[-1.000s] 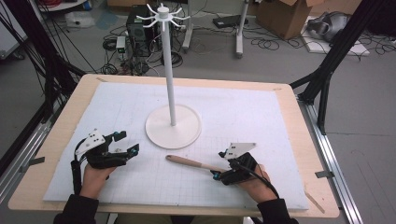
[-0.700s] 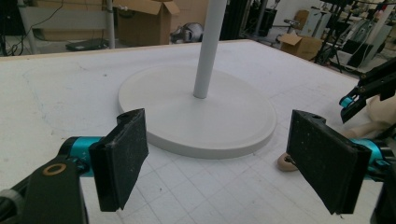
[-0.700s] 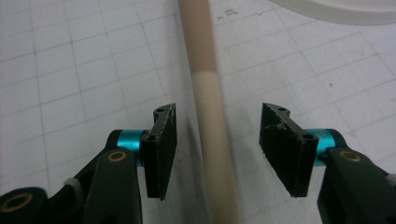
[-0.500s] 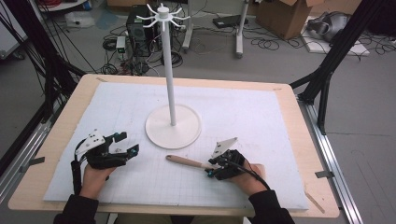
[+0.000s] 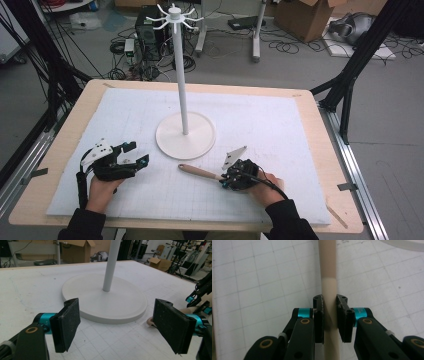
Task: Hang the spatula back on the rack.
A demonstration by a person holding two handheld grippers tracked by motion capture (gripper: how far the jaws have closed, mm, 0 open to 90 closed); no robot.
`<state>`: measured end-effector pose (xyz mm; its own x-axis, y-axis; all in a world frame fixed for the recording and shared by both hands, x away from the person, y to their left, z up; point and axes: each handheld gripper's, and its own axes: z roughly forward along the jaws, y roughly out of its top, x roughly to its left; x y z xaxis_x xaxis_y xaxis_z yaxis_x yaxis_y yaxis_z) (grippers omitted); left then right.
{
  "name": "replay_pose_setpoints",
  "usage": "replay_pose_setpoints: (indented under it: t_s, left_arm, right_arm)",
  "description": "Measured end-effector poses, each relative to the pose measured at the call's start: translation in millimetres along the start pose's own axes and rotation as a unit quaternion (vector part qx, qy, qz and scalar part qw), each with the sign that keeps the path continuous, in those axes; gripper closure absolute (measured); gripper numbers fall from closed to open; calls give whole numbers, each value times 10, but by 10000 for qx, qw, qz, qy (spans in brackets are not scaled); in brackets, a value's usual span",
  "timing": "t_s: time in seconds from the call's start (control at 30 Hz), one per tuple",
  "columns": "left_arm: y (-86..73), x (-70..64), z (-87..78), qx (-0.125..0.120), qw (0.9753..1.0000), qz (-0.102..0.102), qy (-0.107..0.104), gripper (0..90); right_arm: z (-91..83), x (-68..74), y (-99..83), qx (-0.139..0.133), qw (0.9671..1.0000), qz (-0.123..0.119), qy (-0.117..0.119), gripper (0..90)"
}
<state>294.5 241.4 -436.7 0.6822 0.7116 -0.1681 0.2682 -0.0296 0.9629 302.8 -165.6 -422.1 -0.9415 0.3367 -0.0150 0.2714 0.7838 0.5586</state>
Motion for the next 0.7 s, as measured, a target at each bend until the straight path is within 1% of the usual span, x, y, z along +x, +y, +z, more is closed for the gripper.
replay_pose_setpoints:
  t_s: [0.07,0.1,0.2,0.27,0.3,0.33,0.37,0.4,0.43,0.47,0.57,0.6,0.63,0.7]
  left_arm:
    - [-1,4,0,2,10000,-3,-9,226]
    - [-1,5,0,7,10000,1,-6,227]
    - [-3,1,-3,-17,10000,-31,4,228]
    - [-2,6,-6,-15,10000,-13,12,230]
    - [-3,9,-7,-12,10000,-10,11,231]
    - [-3,12,-8,-9,10000,-13,12,231]
    - [-5,11,-8,-11,10000,-25,20,231]
    - [-5,12,-8,-10,10000,-22,14,232]
    - [-6,12,-7,-15,10000,-22,20,232]
    - [-6,11,-6,-18,10000,-23,17,232]
    - [-4,12,-6,-19,10000,-13,4,232]
    - [-4,12,-6,-19,10000,-13,2,232]
    - [-4,11,-6,-19,10000,-15,-1,232]
    - [-6,8,-6,-40,10000,-31,-17,232]
  right_arm:
    - [-53,-11,-7,-231,9997,95,5,788]
    - [-97,-21,-8,-403,9991,156,-4,789]
    - [-183,-29,-22,-653,9974,311,34,789]
    - [-226,-31,-35,-751,9964,380,35,789]
    - [-254,-26,-41,-838,9956,409,35,789]
    - [-322,-31,-53,-1025,9936,475,81,789]
    - [-322,-31,-53,-1025,9936,475,81,789]
    - [-363,-28,-55,-1116,9925,507,35,790]
    - [-402,-32,-57,-1190,9913,557,47,790]
    - [-449,-36,-52,-1292,9900,568,48,789]
    - [-558,-45,-24,-1456,9876,581,-40,789]
    - [-607,-56,-6,-1600,9854,570,-69,789]
    - [-639,-63,2,-1670,9843,575,-73,789]
    - [-717,-78,25,-1982,9783,579,-137,788]
